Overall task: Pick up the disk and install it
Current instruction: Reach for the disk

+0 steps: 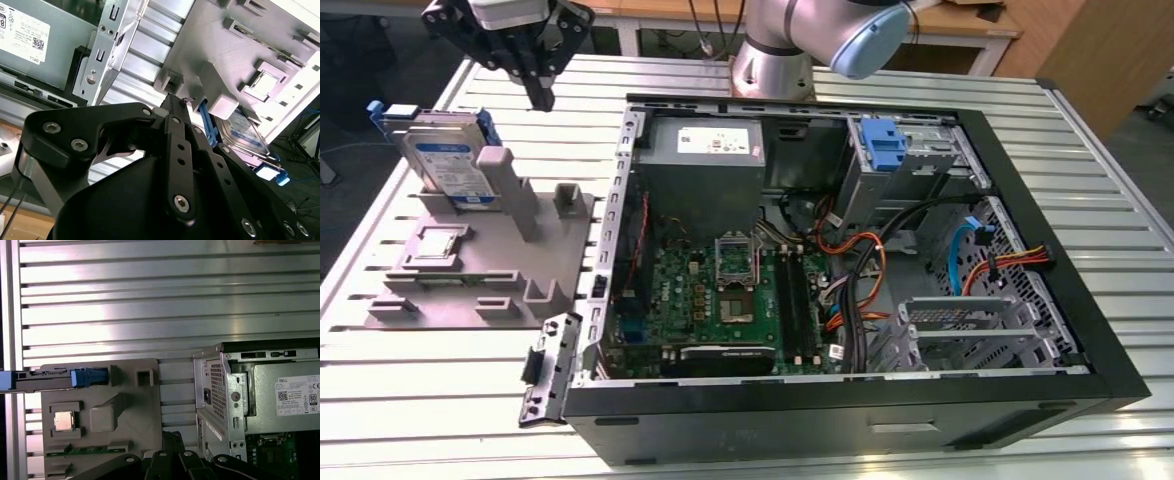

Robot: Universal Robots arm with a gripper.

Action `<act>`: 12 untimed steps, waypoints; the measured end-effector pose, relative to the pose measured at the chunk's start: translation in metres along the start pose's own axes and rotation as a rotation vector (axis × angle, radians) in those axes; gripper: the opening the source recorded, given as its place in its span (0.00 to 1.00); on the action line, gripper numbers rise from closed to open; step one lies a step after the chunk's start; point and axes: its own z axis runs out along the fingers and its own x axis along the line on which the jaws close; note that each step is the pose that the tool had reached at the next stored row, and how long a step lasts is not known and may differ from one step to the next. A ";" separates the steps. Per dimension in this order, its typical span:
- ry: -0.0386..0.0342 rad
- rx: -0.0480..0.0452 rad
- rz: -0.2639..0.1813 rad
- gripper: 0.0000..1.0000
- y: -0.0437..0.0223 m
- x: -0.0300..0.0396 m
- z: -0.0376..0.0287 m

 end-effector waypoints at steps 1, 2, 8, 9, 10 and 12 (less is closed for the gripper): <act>0.0001 0.0001 0.000 0.10 0.0000 0.0002 0.0000; 0.0001 0.0001 0.000 0.10 0.0000 0.0003 -0.0001; 0.0000 0.0000 0.000 0.10 -0.0001 0.0018 0.0001; 0.0001 0.0000 0.000 0.10 -0.0002 0.0022 0.0001; 0.0000 0.0000 0.000 0.10 -0.0002 0.0025 0.0002; 0.0000 0.0000 0.000 0.10 -0.0002 0.0031 0.0002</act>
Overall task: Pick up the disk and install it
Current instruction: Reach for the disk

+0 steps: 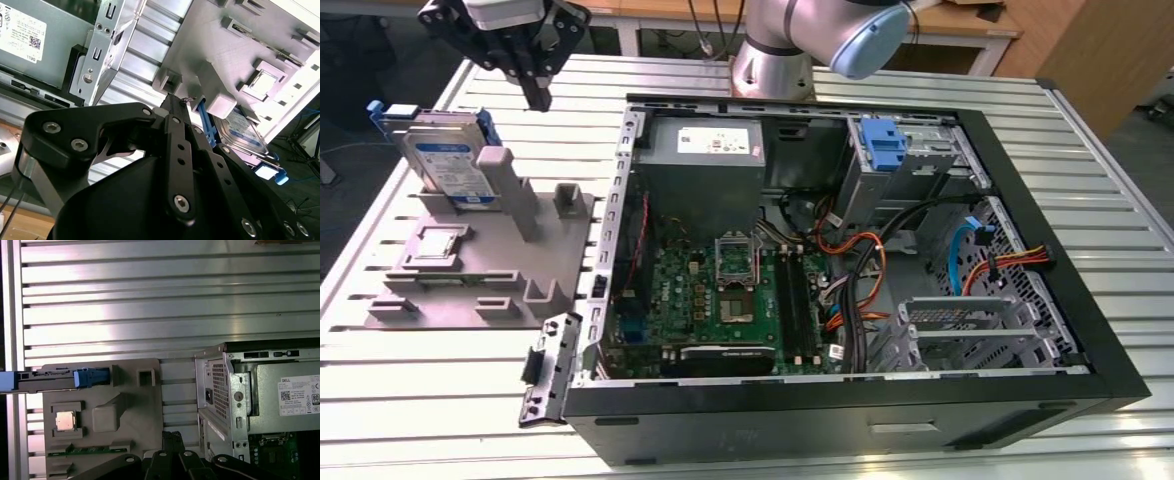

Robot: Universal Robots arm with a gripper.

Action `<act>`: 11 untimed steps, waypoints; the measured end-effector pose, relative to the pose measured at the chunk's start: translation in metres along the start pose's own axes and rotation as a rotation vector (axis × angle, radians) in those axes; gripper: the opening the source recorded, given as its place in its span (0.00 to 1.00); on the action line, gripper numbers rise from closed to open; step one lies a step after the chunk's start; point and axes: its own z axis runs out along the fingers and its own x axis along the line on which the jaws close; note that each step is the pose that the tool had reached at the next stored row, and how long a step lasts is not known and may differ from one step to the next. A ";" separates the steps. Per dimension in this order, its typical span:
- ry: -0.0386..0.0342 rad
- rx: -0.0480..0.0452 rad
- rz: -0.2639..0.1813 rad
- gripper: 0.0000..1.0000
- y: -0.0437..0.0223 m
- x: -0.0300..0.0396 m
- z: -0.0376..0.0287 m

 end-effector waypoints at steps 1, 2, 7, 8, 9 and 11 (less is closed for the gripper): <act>0.0001 0.0000 0.000 0.10 0.0000 0.0004 0.0000; 0.0000 0.0000 0.000 0.10 -0.0001 0.0007 0.0000; 0.0001 0.0001 0.000 0.10 -0.0002 0.0019 0.0001; 0.0000 0.0000 0.000 0.10 -0.0002 0.0021 0.0002; 0.0000 0.0000 0.000 0.10 -0.0002 0.0022 0.0002; 0.0000 0.0000 0.000 0.10 -0.0002 0.0026 0.0002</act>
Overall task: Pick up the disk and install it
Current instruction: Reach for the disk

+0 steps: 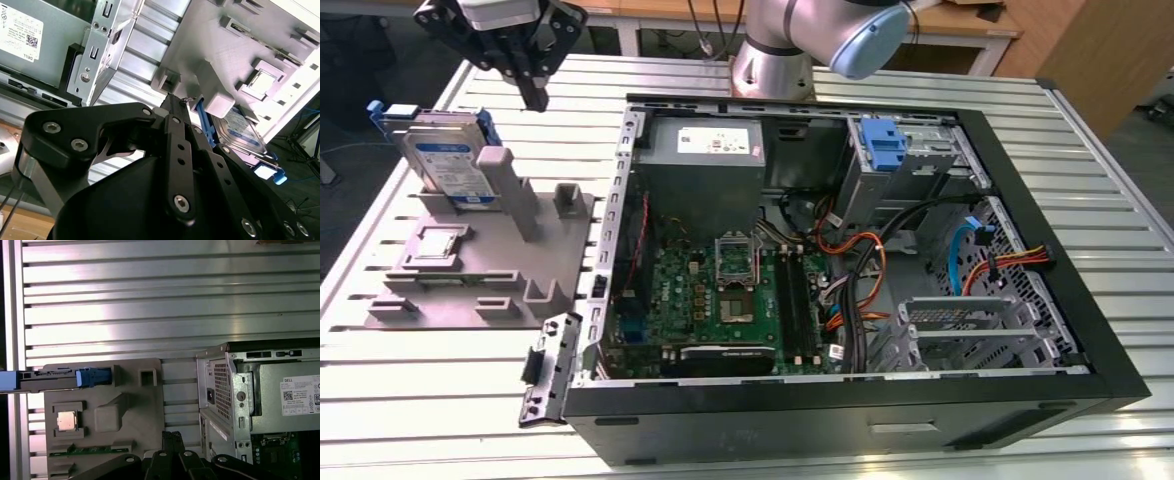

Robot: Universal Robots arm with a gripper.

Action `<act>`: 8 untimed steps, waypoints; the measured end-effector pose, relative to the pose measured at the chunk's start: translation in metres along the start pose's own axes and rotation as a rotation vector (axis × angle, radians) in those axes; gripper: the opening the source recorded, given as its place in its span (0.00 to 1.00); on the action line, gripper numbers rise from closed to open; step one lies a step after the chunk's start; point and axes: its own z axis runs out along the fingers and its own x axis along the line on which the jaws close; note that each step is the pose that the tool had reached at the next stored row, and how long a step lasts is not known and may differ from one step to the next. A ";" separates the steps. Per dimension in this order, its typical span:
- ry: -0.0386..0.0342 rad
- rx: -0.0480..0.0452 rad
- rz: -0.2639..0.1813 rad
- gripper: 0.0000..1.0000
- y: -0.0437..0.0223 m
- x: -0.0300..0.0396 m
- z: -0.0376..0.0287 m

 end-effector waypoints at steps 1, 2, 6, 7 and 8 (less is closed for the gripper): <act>0.0000 0.0000 0.000 0.10 0.0000 0.0002 0.0000; -0.0001 0.0000 0.000 0.10 0.0000 0.0003 0.0001; 0.0000 0.0000 0.000 0.10 -0.0001 0.0011 0.0001; 0.0000 0.0000 0.000 0.10 -0.0001 0.0013 0.0001; 0.0000 0.0000 0.000 0.10 -0.0001 0.0015 0.0001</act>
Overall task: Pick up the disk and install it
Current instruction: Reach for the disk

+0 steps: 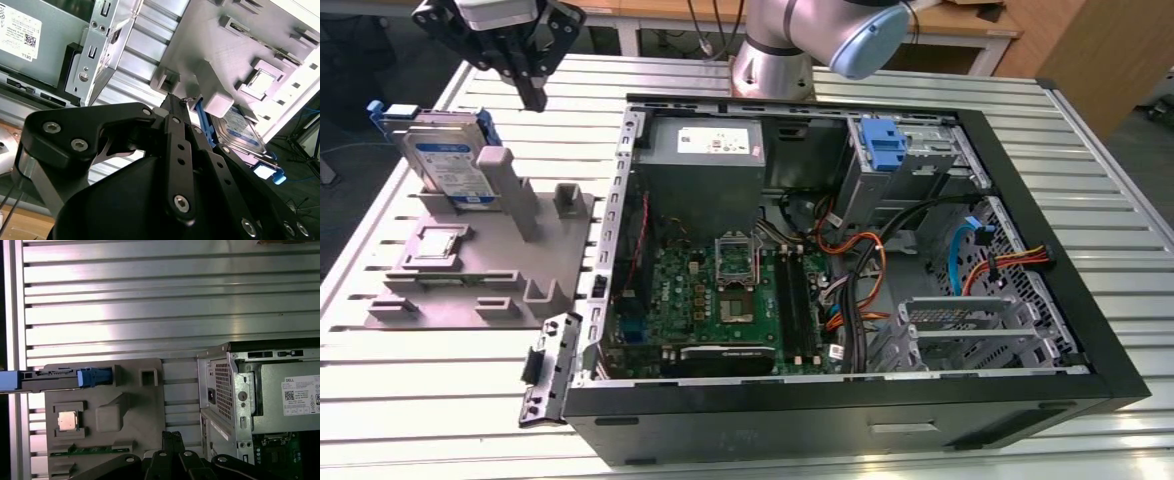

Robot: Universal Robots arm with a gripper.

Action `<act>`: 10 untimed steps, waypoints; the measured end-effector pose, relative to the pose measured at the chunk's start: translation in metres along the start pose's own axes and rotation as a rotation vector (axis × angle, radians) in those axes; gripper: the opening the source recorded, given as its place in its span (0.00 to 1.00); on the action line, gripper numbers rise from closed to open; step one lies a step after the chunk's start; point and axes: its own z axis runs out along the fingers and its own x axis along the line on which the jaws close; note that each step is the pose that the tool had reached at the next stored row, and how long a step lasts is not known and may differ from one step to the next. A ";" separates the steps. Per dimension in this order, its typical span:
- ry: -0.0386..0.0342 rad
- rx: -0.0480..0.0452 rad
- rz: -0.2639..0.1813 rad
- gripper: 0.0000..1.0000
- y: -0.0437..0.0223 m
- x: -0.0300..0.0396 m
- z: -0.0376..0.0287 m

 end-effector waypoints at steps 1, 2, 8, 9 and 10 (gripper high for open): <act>0.0000 0.0000 0.000 0.10 0.0000 0.0002 0.0000; 0.0000 0.0000 0.000 0.10 0.0000 0.0003 0.0001; -0.0001 -0.0001 0.000 0.10 -0.0001 0.0015 0.0002; -0.0001 -0.0001 0.000 0.10 -0.0002 0.0017 0.0002; -0.0001 -0.0001 0.000 0.10 -0.0002 0.0019 0.0003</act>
